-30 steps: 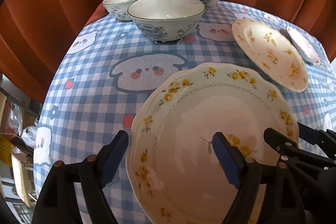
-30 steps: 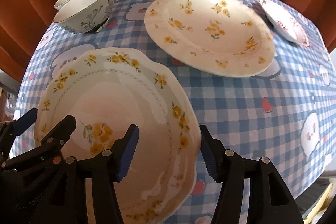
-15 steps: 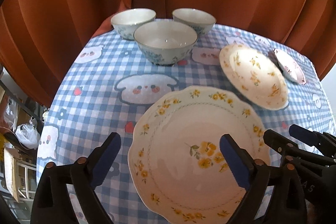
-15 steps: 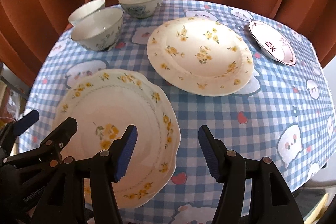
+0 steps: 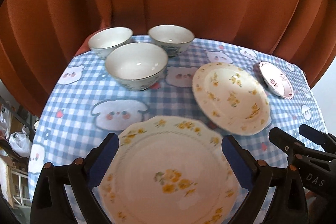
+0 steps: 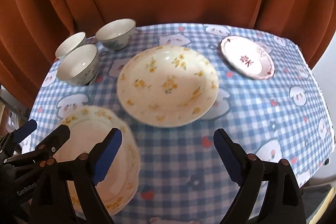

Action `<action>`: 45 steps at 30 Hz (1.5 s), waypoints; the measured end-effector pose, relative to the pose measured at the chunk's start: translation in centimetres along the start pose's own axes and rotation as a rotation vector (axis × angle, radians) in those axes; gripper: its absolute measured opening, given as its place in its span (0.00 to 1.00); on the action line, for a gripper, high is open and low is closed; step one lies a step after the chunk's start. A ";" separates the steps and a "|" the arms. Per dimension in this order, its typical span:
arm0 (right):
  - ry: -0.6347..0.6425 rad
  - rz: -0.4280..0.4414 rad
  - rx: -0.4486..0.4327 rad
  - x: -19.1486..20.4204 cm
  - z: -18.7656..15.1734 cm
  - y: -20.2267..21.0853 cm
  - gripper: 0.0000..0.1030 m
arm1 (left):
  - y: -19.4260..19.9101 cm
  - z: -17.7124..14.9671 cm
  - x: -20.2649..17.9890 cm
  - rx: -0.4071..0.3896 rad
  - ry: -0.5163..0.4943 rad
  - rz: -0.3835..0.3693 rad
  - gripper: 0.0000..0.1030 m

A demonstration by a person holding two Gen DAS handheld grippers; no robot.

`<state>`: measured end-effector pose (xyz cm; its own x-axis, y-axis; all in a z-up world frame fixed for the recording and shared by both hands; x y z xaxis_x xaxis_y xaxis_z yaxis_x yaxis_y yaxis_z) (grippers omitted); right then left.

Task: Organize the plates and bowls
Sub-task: 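Lower the plate onto the cloth and open both grippers, then grasp the rim of the deep yellow-flower plate with both grippers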

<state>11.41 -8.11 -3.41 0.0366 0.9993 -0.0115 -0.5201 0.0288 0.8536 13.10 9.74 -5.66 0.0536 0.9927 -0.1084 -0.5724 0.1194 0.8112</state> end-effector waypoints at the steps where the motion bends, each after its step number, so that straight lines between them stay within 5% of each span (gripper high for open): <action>1: -0.004 0.005 -0.006 -0.6 0.4 -0.2 0.88 | -0.3 0.3 -0.5 0.005 0.000 -0.002 0.96; 7: -0.024 0.021 -0.002 -3.9 2.7 -1.9 0.95 | -2.3 2.4 -3.0 0.014 -0.009 0.018 0.96; 24: -0.038 0.052 0.064 -9.1 9.5 -10.7 0.95 | -11.5 7.1 -7.8 0.069 -0.049 0.101 0.94; 30: 0.013 -0.005 0.080 -8.8 10.4 -14.1 0.90 | -15.0 7.3 -8.4 0.124 -0.081 0.128 0.83; 38: 0.000 0.042 0.178 -8.6 10.7 -17.8 0.71 | -17.8 7.7 -8.7 0.181 -0.075 0.110 0.72; 45: -0.012 0.078 0.212 -8.2 10.5 -19.1 0.68 | -18.1 8.0 -8.7 0.183 -0.056 0.093 0.71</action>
Point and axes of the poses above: each gripper's, at about its wrist camera, not at the fingertips, and y roughly against the way its jaws point, x to its left, z to its top, the point moved 1 cm from there along -y, roughly the way its jaws point
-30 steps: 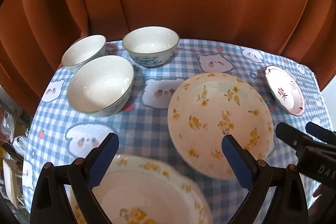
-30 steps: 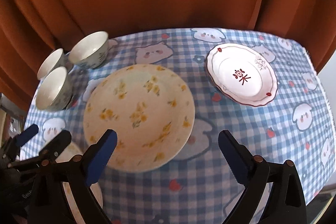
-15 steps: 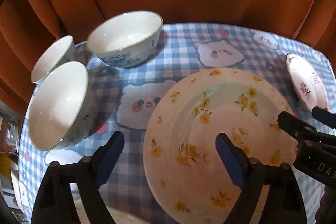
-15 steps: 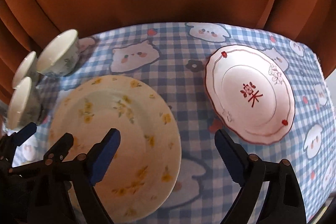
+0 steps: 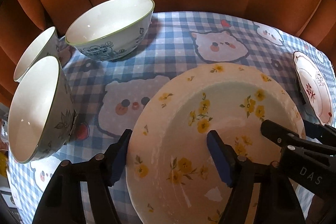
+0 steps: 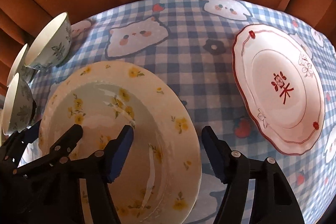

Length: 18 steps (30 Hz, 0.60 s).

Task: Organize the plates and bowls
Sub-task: 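Grasp the rim of the deep yellow-flower plate with both grippers, then lift the deep plate and carry it over the first yellow-flower plate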

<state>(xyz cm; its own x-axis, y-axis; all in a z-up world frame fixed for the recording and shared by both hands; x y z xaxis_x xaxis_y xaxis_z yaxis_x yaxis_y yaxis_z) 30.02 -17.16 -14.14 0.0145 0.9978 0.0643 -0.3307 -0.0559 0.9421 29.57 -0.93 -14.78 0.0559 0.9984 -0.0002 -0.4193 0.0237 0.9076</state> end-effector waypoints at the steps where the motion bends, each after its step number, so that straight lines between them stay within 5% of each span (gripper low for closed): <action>1: -0.002 0.004 0.005 0.0 0.0 0.0 0.68 | 0.0 0.0 0.0 0.004 -0.002 0.001 0.71; 18: 0.004 0.022 0.075 0.5 -0.4 0.2 0.65 | 0.6 -0.8 0.0 0.039 0.004 0.012 0.65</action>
Point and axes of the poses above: each gripper's, at about its wrist camera, not at the fingertips, and y roughly against the way its jaws point, x to its left, z to its top, the point moved 1 cm from there along -y, roughly the way its jaws point
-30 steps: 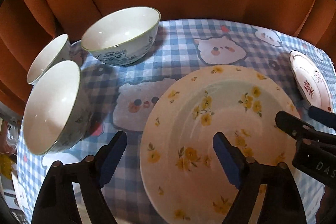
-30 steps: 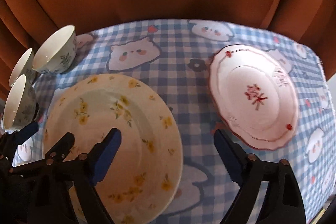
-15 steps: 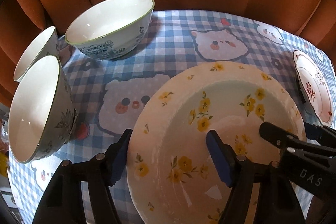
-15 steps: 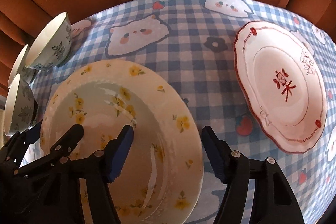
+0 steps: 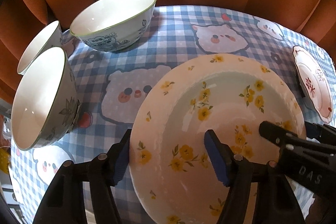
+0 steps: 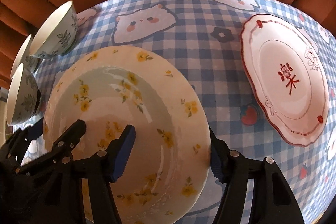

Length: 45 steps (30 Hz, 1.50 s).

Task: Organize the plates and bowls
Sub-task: 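Lift the deep plate and carry it over the first yellow-flower plate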

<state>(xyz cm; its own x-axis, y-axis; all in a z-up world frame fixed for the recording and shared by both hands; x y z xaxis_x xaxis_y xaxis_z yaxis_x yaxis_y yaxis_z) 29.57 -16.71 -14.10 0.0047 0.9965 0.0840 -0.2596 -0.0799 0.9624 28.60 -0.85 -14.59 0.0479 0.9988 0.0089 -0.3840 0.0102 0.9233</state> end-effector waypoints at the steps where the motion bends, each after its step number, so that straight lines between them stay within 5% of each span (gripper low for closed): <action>1: -0.006 -0.005 -0.005 0.0 0.0 0.0 0.65 | 0.1 -0.1 0.0 0.010 0.005 -0.006 0.65; 6: -0.006 -0.032 -0.032 -0.6 -0.4 1.0 0.56 | 0.4 -0.5 -0.3 0.035 0.006 -0.027 0.63; 27: -0.025 -0.101 -0.098 -4.4 -4.7 8.5 0.56 | 7.7 -3.2 -5.5 -0.019 -0.073 -0.065 0.61; 45: -0.028 -0.139 -0.177 -1.3 -10.3 15.5 0.56 | 14.1 -7.7 -1.9 -0.103 -0.079 -0.137 0.61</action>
Point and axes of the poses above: each gripper's, at about its wrist camera, not at the fingertips, and y roughly against the way its jaws point, x to its left, z to its top, the point moved 1 cm from there along -y, roughly the way its jaws point
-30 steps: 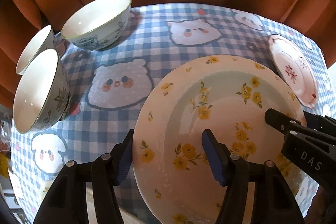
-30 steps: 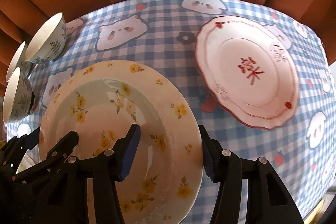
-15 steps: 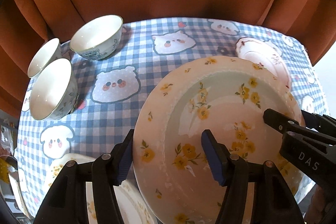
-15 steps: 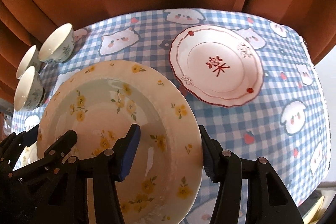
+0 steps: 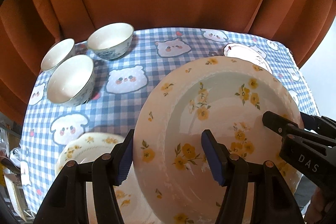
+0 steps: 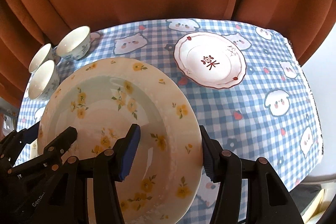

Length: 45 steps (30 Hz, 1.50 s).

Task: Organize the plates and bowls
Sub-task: 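Lift the deep plate and carry it over the first yellow-flower plate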

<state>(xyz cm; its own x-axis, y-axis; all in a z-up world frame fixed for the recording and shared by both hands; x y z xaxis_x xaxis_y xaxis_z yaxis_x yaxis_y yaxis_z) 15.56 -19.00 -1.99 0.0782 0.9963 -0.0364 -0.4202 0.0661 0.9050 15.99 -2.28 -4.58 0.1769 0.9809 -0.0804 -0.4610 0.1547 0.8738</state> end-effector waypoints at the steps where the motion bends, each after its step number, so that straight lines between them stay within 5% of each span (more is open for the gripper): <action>1: 0.003 -0.004 -0.003 0.4 -0.3 0.3 0.56 | 0.3 -0.3 0.4 0.000 0.003 -0.003 0.61; 25: 0.054 0.005 0.028 10.7 -7.2 1.3 0.56 | 2.5 -7.8 9.8 0.034 0.068 -0.008 0.61; 45: 0.152 -0.005 0.150 15.9 -6.9 -3.8 0.54 | -2.0 -9.4 14.3 0.139 0.168 0.001 0.61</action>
<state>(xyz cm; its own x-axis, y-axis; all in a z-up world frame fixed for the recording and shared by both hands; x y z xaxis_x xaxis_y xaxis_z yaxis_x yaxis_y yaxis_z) 12.20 -3.04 -8.97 -0.0617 0.9936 -0.0947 -0.2797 0.0738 0.9573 11.31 12.55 -11.98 0.0237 0.9886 -0.1486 -0.3345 0.1480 0.9307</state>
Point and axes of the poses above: each gripper's, at about its wrist camera, not at the fingertips, and y roughly against the way its jaws point, x to its left, z to its top, the point moved 1 cm from there along -y, roughly the way its jaws point
